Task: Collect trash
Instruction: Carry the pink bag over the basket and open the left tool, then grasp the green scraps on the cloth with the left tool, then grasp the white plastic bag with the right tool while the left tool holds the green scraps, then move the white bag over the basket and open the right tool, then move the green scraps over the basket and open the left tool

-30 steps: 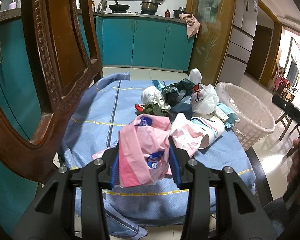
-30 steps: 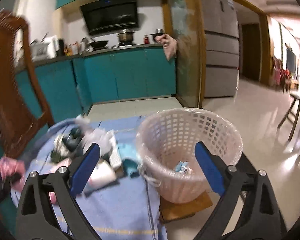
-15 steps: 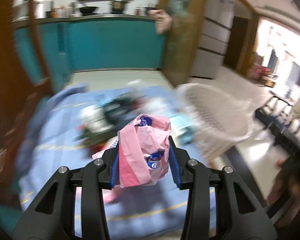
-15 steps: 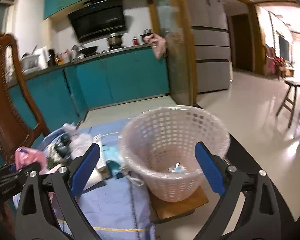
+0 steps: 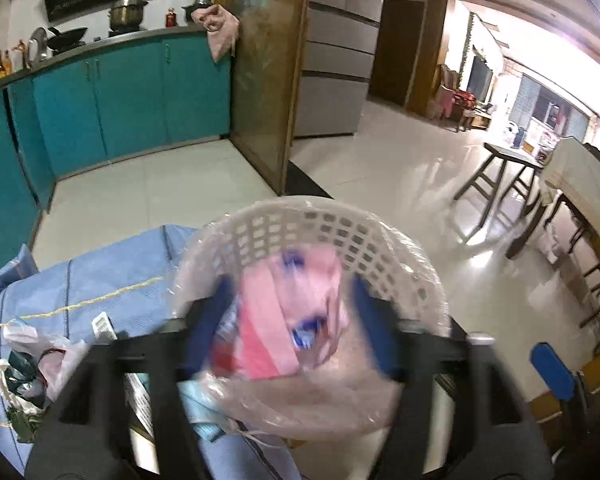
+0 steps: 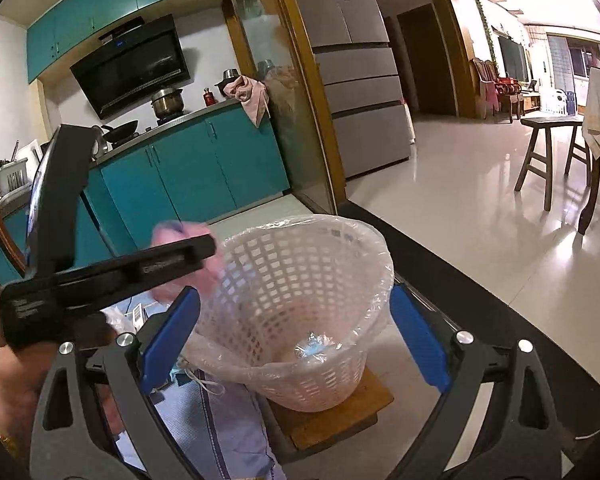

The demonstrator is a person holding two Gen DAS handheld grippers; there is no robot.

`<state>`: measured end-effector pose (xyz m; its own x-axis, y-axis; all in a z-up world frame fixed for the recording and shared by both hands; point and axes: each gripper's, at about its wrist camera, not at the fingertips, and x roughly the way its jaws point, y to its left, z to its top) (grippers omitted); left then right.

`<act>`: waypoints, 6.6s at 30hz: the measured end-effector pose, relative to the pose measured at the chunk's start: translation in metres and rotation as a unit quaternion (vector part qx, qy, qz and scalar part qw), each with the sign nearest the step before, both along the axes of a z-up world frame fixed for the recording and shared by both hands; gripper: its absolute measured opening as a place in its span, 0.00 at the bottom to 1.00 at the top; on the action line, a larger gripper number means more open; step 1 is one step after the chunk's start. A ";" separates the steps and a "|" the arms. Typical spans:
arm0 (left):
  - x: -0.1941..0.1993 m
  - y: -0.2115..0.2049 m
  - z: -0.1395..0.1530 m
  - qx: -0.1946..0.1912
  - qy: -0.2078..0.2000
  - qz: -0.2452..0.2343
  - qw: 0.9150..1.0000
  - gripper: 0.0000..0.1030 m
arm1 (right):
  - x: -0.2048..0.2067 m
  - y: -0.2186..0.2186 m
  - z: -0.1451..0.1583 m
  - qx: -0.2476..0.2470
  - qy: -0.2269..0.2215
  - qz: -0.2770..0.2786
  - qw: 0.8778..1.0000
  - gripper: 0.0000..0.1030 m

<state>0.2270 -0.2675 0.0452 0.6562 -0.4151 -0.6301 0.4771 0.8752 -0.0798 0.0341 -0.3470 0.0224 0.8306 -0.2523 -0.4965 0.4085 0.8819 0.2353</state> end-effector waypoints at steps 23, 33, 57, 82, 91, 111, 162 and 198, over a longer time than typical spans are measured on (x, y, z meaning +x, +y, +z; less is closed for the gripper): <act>-0.158 0.265 -0.030 0.023 -0.042 0.227 0.973 0.97 | -0.001 0.127 0.001 -0.035 0.027 0.222 0.974 0.91; -0.174 0.259 -0.029 0.030 -0.049 0.203 0.978 0.97 | -0.004 0.142 -0.002 -0.055 0.036 0.232 0.970 0.91; -0.163 0.247 -0.044 0.044 -0.025 0.186 0.981 0.97 | -0.004 0.138 -0.004 -0.044 0.037 0.234 0.970 0.91; -0.022 0.248 -0.083 0.073 0.037 0.164 0.983 0.23 | 0.006 0.141 -0.011 -0.050 0.058 0.246 0.966 0.91; -0.061 0.270 -0.038 0.008 -0.007 0.170 0.985 0.09 | 0.040 0.138 -0.014 -0.042 0.070 0.256 0.963 0.91; -0.146 0.303 -0.003 -0.028 -0.124 0.220 0.967 0.09 | 0.110 0.173 -0.004 -0.043 0.088 0.320 0.943 0.16; -0.143 0.275 -0.021 0.009 -0.097 0.190 0.977 0.09 | 0.029 0.162 -0.006 -0.020 0.060 0.313 0.948 0.16; -0.109 0.172 0.026 -0.037 -0.080 0.081 0.993 0.09 | -0.015 -0.008 0.009 0.083 -0.125 -0.067 0.987 0.97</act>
<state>0.1183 -0.0952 0.0715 0.8074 -0.3364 -0.4847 0.3416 0.9364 -0.0807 0.0190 -0.3547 0.0316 0.8968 -0.3004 -0.3248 0.4299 0.7653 0.4790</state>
